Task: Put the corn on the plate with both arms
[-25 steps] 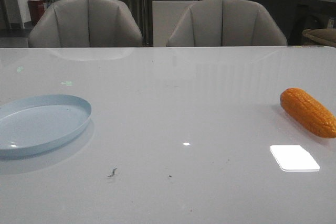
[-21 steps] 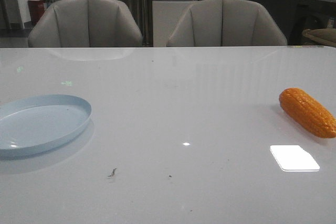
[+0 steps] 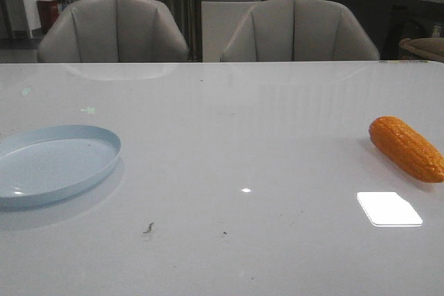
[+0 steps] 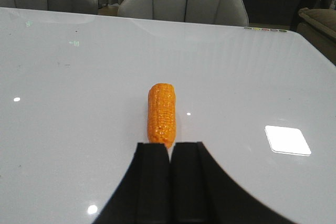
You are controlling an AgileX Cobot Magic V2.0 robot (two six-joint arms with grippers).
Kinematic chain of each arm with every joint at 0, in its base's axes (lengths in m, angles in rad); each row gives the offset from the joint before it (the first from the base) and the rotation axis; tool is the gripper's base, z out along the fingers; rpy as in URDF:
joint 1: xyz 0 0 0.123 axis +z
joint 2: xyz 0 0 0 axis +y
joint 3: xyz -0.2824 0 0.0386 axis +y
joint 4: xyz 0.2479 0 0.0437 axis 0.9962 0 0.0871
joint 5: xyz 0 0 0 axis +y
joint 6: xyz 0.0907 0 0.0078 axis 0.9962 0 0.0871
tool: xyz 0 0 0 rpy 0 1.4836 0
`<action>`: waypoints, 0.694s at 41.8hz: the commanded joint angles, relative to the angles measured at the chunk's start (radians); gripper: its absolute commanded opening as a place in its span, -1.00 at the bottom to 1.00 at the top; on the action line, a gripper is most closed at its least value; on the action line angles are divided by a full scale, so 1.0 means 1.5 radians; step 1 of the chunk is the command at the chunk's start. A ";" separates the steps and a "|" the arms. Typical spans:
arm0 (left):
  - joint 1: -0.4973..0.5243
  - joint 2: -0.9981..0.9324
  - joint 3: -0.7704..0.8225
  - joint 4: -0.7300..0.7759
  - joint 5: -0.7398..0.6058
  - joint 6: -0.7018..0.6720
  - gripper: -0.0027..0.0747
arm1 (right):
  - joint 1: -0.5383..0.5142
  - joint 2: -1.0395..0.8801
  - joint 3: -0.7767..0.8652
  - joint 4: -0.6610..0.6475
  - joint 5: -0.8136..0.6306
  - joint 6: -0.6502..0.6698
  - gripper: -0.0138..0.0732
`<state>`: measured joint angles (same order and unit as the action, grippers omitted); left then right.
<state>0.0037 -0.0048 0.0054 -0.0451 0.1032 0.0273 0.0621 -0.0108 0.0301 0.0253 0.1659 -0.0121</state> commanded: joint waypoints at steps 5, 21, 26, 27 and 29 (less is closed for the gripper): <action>0.001 -0.011 0.001 -0.007 -0.049 -0.001 -0.70 | 0.001 -0.015 -0.012 0.002 -0.068 -0.001 -0.57; 0.001 -0.011 -0.042 -0.051 -0.262 -0.001 -0.70 | 0.001 -0.014 -0.038 0.049 -0.268 0.008 -0.57; 0.001 -0.008 -0.120 -0.048 -0.256 -0.001 -0.70 | 0.000 -0.008 -0.131 0.065 -0.242 0.008 -0.55; 0.001 -0.004 -0.137 -0.045 -0.255 0.001 -0.70 | -0.001 0.000 -0.159 0.062 -0.229 0.004 -0.55; 0.001 0.007 -0.179 -0.022 -0.246 0.002 -0.70 | -0.001 0.023 -0.208 0.060 -0.195 -0.003 -0.55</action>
<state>0.0037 -0.0048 -0.1387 -0.1090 -0.1742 0.0273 0.0621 -0.0108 -0.1457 0.1116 -0.0818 0.0000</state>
